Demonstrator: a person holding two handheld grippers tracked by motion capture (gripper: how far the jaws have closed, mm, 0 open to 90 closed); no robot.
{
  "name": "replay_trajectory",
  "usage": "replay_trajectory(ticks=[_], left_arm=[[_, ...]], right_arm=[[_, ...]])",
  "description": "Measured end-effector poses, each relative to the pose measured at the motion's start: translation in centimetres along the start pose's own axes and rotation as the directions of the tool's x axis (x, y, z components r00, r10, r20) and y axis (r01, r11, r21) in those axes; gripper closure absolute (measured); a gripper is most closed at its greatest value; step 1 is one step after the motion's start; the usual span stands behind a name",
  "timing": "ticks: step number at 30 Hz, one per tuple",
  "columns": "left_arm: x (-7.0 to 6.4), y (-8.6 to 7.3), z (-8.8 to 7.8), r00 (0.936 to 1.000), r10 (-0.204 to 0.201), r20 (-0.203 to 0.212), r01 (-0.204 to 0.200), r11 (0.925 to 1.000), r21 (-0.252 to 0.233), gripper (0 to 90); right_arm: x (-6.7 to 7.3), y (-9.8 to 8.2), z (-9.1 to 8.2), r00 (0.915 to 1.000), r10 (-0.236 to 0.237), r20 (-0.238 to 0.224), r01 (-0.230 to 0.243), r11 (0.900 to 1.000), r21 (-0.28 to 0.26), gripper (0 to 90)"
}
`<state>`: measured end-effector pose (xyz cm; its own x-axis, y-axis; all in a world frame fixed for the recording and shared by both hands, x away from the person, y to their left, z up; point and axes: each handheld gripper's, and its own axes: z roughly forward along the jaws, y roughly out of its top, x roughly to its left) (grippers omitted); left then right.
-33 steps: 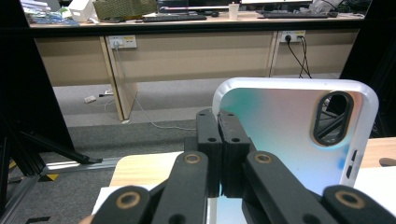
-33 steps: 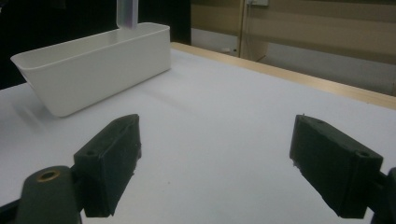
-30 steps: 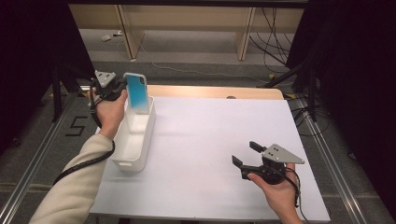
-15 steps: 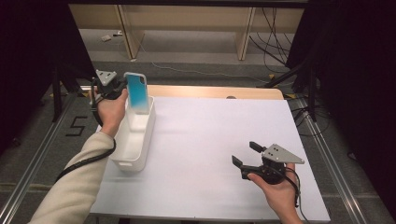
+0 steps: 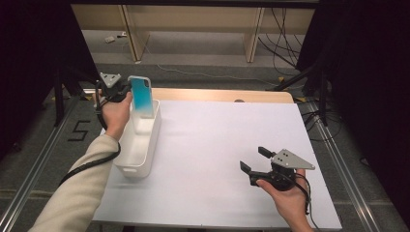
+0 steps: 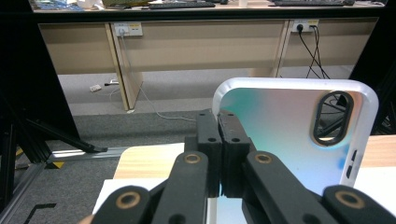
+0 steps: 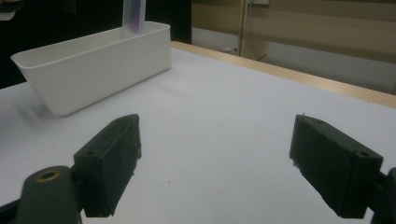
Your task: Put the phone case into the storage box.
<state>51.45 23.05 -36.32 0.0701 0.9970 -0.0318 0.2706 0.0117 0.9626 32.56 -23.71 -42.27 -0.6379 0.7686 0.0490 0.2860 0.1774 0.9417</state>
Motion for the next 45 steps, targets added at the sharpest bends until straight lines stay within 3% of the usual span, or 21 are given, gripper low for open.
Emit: replay_trajectory(ticks=[45], left_arm=[[0.1,-0.6,2.2,0.9993,0.000,-0.038,0.002,0.9990,0.045,88.5]], right_arm=[[0.0,-0.1,0.1,1.0000,0.002,-0.002,-0.002,1.000,-0.004,17.6]])
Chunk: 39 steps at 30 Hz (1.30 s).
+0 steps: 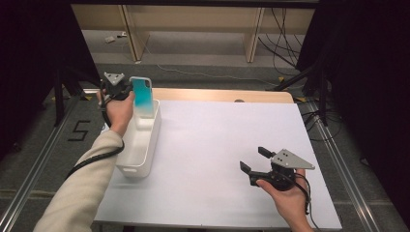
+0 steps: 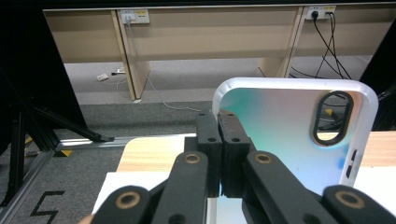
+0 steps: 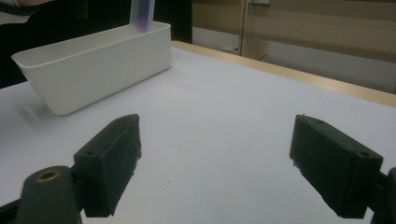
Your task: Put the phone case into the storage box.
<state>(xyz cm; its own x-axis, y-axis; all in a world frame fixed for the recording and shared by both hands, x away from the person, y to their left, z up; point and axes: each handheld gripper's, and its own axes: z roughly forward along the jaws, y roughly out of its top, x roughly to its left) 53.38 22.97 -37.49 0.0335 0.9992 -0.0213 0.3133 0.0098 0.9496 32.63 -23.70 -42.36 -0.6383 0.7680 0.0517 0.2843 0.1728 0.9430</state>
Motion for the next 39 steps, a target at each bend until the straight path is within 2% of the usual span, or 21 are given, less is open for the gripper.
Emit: replay_trajectory(ticks=[7,12,39], left_arm=[[0.0,0.0,0.2,1.0000,-0.002,-0.002,0.002,1.0000,0.003,88.5],[0.0,-0.1,0.4,1.0000,-0.002,-0.004,0.002,1.0000,0.007,88.5],[-0.2,-0.4,1.4,0.9998,0.001,-0.019,-0.001,0.9996,0.027,88.4]], right_arm=[[0.0,0.0,-0.1,1.0000,-0.004,0.006,0.004,1.000,0.015,17.6],[0.0,0.0,0.0,1.0000,-0.001,0.003,0.001,1.000,-0.001,17.7],[-0.1,0.0,0.0,1.0000,-0.001,0.002,0.001,1.000,0.012,17.7]])
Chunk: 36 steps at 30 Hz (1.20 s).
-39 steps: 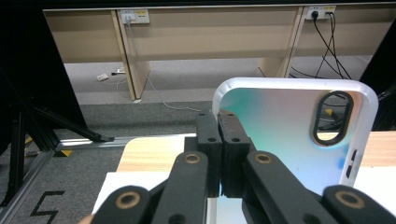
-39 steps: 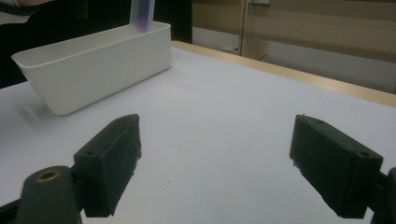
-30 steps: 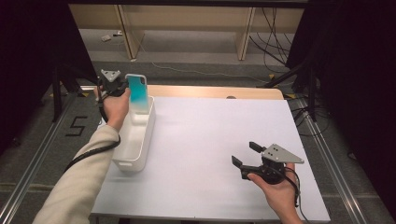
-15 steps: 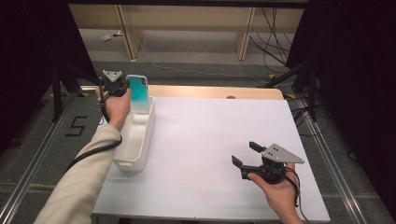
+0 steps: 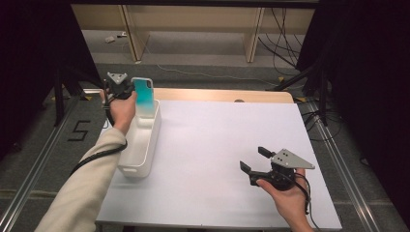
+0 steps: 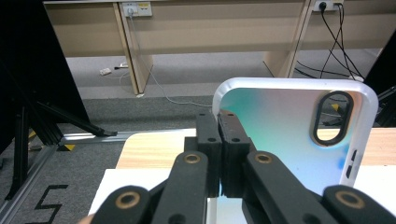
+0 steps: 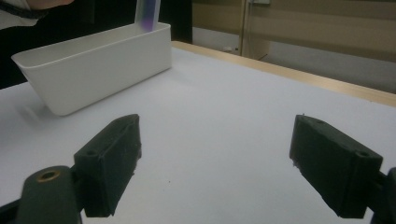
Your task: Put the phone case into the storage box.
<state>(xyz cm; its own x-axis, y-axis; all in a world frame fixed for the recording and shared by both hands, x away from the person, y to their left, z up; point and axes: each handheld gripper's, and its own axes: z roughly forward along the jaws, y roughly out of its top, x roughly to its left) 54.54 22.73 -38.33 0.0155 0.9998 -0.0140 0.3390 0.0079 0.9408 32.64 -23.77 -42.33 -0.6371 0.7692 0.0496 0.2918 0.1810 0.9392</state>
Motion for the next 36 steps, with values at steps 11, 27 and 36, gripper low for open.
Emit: replay_trajectory(ticks=[11,27,36], left_arm=[[-0.10,-0.08,0.29,1.0000,0.002,0.001,-0.002,1.0000,0.008,88.4],[-0.27,-0.51,0.74,1.0000,0.007,-0.005,-0.007,0.9998,0.020,88.3],[-0.24,-0.80,0.88,1.0000,0.008,-0.006,-0.007,0.9995,0.031,88.3]], right_arm=[[-0.02,-0.08,0.15,0.9999,0.006,-0.011,-0.006,1.000,-0.005,17.6],[-0.01,-0.09,0.16,0.9999,0.006,-0.013,-0.006,1.000,-0.003,17.7],[-0.02,-0.10,0.16,0.9999,0.006,-0.015,-0.006,1.000,-0.002,17.7]])
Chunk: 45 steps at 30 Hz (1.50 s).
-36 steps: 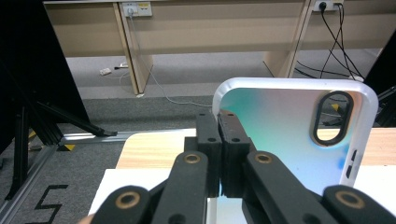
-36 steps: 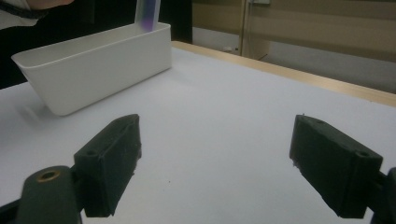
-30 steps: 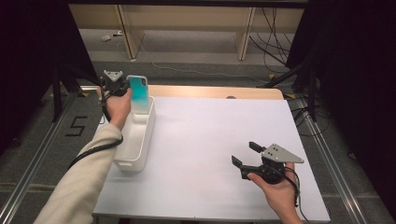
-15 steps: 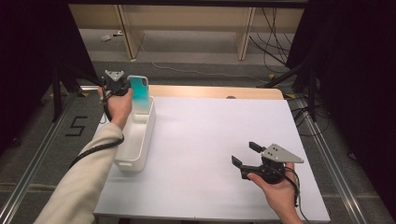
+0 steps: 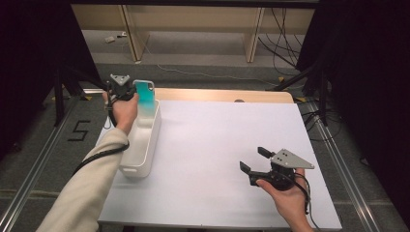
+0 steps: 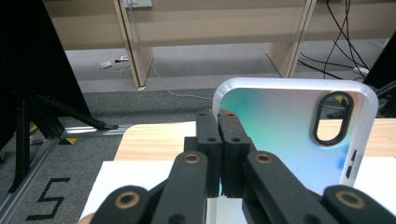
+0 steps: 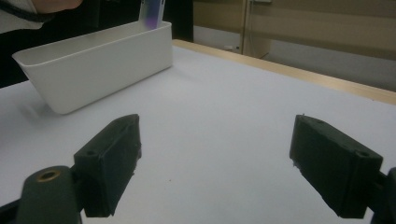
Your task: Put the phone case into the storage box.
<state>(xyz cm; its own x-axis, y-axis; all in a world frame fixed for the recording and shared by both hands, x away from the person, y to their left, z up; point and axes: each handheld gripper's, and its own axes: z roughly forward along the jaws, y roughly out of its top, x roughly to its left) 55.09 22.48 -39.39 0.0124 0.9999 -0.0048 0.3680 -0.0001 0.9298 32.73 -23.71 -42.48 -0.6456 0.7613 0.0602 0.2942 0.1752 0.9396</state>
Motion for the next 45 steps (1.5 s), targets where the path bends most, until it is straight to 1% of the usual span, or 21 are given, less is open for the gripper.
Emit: replay_trajectory(ticks=[2,3,6,10,11,12,13,14,20,22,25,29,31,35,45], left_arm=[[0.0,-0.1,0.0,1.0000,0.001,0.000,-0.001,1.0000,0.003,88.3],[0.0,-0.1,0.0,1.0000,0.001,-0.001,-0.001,1.0000,0.005,88.3],[0.0,-0.2,0.1,1.0000,0.002,0.001,-0.002,1.0000,0.006,88.3],[0.0,-0.3,0.1,1.0000,-0.001,0.000,0.001,1.0000,0.009,88.3],[0.0,-0.3,0.2,1.0000,-0.002,0.001,0.002,1.0000,0.010,88.3],[0.0,-0.3,0.2,1.0000,0.000,0.002,0.000,0.9999,0.011,88.3],[0.0,-0.3,0.1,1.0000,0.001,0.001,-0.001,0.9999,0.013,88.3],[0.0,-0.4,0.2,1.0000,0.003,0.002,-0.003,0.9999,0.014,88.3],[0.0,-0.6,0.2,1.0000,-0.001,-0.001,0.001,0.9998,0.019,88.3],[0.1,-0.6,0.3,1.0000,0.001,0.001,-0.001,0.9998,0.020,88.3],[0.1,-0.7,0.3,1.0000,0.002,0.000,-0.002,0.9997,0.024,88.3],[0.1,-0.8,0.4,1.0000,0.002,0.001,-0.002,0.9996,0.027,88.3],[0.1,-0.9,0.4,1.0000,-0.002,0.002,0.002,0.9996,0.028,88.3],[0.2,-0.9,0.4,1.0000,-0.003,0.001,0.003,0.9995,0.032,88.2],[0.2,-1.1,0.5,1.0000,-0.005,-0.001,0.005,0.9994,0.035,88.2]], right_arm=[[0.0,0.0,-0.1,0.9999,-0.007,0.011,0.007,1.000,0.009,17.7],[0.0,0.0,0.1,1.0000,0.002,0.001,-0.002,1.000,-0.009,17.7],[0.0,0.0,0.0,1.0000,-0.005,0.007,0.005,1.000,0.004,17.7],[0.0,0.0,0.1,1.0000,-0.001,0.005,0.001,1.000,-0.003,17.7],[0.0,0.0,0.1,1.0000,0.002,0.001,-0.002,1.000,-0.012,17.7],[0.0,0.0,0.1,1.0000,0.001,0.001,-0.001,1.000,-0.011,17.7],[0.0,0.0,0.0,1.0000,-0.005,0.008,0.005,1.000,0.004,17.7],[0.0,0.0,0.0,1.0000,-0.002,0.006,0.002,1.000,-0.002,17.7],[0.0,0.0,0.0,1.0000,-0.003,0.005,0.003,1.000,0.004,17.7],[0.0,0.0,0.0,1.0000,-0.001,0.005,0.001,1.000,-0.003,17.7],[0.0,0.0,0.0,0.9999,-0.004,0.011,0.004,1.000,0.000,17.7],[0.0,0.0,0.1,1.0000,-0.001,0.005,0.001,1.000,-0.002,17.7],[0.0,0.0,0.0,1.0000,-0.004,0.008,0.004,1.000,0.006,17.7],[0.0,0.0,0.1,1.0000,-0.001,0.005,0.002,1.000,-0.002,17.7],[0.0,0.0,0.0,1.0000,-0.004,0.007,0.004,1.000,0.006,17.7]])
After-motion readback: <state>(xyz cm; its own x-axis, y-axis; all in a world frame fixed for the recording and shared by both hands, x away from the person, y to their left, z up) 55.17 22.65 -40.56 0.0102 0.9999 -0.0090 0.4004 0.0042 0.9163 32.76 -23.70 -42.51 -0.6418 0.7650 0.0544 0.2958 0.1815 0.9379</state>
